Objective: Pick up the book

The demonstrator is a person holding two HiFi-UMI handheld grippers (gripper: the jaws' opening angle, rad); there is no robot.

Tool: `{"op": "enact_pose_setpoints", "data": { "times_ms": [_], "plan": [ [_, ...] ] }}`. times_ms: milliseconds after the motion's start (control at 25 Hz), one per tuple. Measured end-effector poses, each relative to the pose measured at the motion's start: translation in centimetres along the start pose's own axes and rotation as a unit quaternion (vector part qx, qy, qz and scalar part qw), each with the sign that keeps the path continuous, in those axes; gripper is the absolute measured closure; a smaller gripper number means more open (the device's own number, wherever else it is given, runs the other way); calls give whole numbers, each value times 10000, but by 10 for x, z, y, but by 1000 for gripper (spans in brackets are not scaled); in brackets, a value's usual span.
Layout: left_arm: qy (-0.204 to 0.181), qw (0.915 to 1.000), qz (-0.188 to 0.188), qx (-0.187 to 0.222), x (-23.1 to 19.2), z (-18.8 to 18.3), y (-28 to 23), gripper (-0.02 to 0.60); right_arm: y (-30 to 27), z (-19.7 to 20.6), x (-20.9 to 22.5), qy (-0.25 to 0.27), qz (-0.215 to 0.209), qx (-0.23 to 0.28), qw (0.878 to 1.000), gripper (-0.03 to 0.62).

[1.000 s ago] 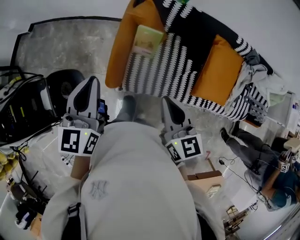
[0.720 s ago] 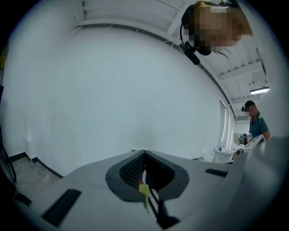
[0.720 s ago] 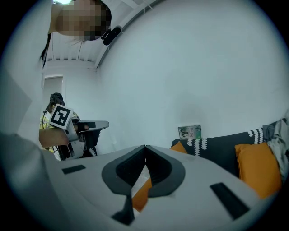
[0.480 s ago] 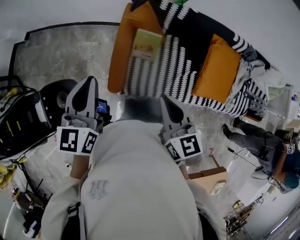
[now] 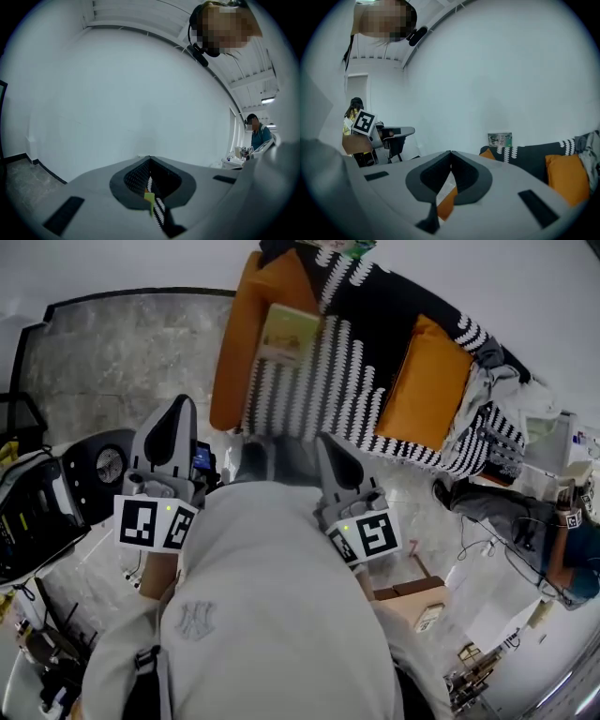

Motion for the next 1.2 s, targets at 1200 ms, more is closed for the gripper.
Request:
{"op": "enact_pose_setpoints", "data": {
  "times_ms": [1200],
  "plan": [
    [-468, 9958, -769, 147, 76, -11, -122, 572, -53, -29, 164, -214, -910, 75, 9956, 576]
  ]
}}
Point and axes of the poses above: the fingertips, and each gripper's own axes: y backward along the fingers, x to its right, z out of its underside, the point moved 6 cm from there along y, backward along the fingers, and after that the axes turned 5 degrees about x, right-handed, at the moved point
